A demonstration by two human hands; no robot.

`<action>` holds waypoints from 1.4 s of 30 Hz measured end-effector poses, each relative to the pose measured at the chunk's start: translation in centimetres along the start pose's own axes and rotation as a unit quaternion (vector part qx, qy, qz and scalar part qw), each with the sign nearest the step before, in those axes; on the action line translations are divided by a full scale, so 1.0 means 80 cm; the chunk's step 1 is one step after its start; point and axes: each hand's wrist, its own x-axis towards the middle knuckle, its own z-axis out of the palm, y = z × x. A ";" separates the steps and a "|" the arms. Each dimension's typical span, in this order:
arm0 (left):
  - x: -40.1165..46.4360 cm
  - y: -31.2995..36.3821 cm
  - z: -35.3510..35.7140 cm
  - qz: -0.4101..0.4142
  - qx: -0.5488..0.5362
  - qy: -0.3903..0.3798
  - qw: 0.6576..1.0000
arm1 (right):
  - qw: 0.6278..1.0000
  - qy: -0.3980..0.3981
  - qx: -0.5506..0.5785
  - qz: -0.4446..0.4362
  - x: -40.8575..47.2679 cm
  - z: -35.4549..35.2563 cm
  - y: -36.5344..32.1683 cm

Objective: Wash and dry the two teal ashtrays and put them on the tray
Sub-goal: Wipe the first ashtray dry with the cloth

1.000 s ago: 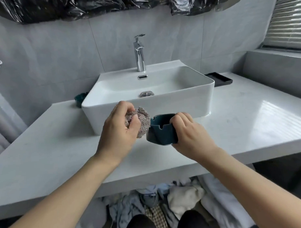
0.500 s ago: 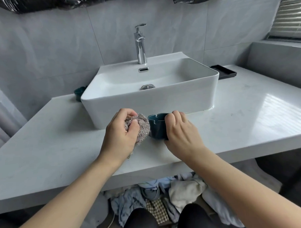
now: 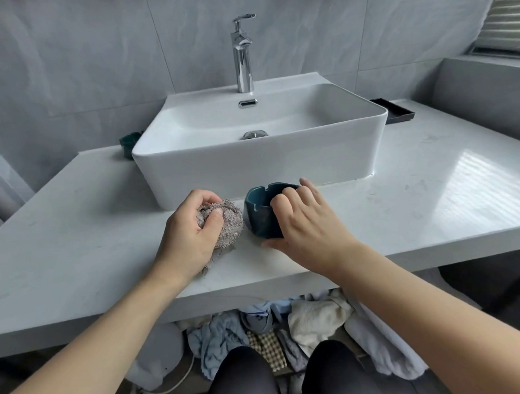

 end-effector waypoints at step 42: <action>-0.005 -0.021 0.019 0.030 -0.015 -0.050 0.998 | 0.928 -0.110 0.346 -0.089 0.008 0.029 0.059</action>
